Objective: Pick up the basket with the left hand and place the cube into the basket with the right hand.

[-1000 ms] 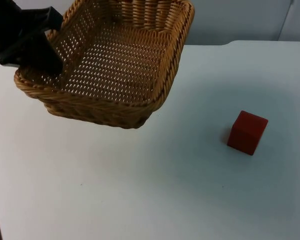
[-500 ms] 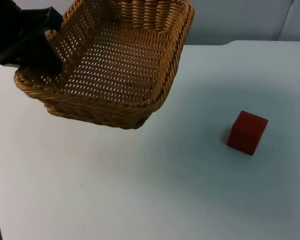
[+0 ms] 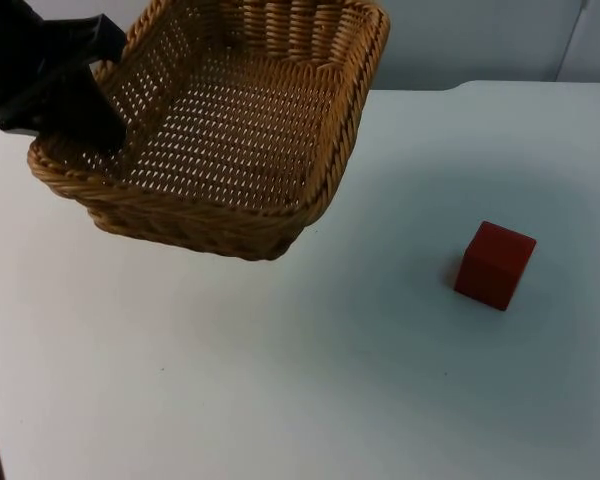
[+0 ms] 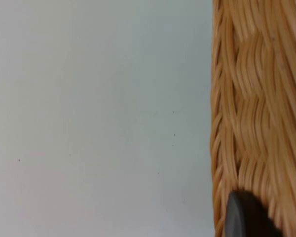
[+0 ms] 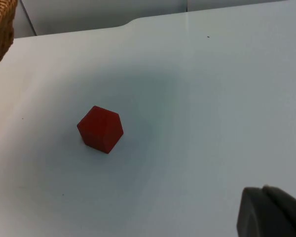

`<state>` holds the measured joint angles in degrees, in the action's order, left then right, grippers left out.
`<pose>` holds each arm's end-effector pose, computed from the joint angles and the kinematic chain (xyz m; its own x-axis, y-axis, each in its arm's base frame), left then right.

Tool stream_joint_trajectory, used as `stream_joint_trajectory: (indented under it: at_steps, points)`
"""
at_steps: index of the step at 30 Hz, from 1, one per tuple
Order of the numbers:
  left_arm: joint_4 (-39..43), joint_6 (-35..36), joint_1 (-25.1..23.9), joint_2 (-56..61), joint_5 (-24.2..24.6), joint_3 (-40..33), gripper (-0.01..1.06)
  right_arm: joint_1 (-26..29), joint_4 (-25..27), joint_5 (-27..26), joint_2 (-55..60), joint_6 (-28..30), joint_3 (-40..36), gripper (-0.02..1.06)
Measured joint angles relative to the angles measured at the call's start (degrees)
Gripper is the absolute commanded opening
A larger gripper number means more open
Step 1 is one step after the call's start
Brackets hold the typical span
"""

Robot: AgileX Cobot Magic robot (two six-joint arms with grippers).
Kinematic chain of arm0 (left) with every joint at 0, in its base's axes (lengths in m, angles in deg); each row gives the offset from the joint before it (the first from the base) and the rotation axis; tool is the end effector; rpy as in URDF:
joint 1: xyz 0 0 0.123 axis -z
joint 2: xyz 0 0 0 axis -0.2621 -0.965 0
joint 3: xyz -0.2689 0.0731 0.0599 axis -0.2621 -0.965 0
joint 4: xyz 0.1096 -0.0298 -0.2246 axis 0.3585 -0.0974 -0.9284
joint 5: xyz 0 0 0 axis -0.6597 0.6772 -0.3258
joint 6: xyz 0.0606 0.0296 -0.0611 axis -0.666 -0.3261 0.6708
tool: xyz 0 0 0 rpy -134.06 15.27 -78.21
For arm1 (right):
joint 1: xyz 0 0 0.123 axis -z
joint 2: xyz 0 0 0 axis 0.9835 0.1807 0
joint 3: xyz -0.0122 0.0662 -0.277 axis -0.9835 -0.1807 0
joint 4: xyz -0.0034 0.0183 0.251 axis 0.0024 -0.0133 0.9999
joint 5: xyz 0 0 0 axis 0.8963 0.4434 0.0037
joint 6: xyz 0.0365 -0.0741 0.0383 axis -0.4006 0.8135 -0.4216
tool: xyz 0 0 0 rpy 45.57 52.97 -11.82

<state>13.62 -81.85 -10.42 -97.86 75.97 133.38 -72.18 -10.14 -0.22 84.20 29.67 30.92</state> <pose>0.3500 -0.0745 0.2030 -0.8976 0.0680 -0.4355 0.2818 0.8483 -0.4483 -0.0112 0.0097 0.2843 -0.4654 0.0769 -0.8818 0.0568 0.9968 0.0570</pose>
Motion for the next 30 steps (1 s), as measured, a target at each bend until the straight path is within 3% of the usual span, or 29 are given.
stream_joint_trajectory:
  at_steps: [30]
  points:
    - [3.13,0.0,0.0,-3.38,-0.72,0.0,0.0,0.0,0.0,0.0,0.0,0.0,0.0,0.01]
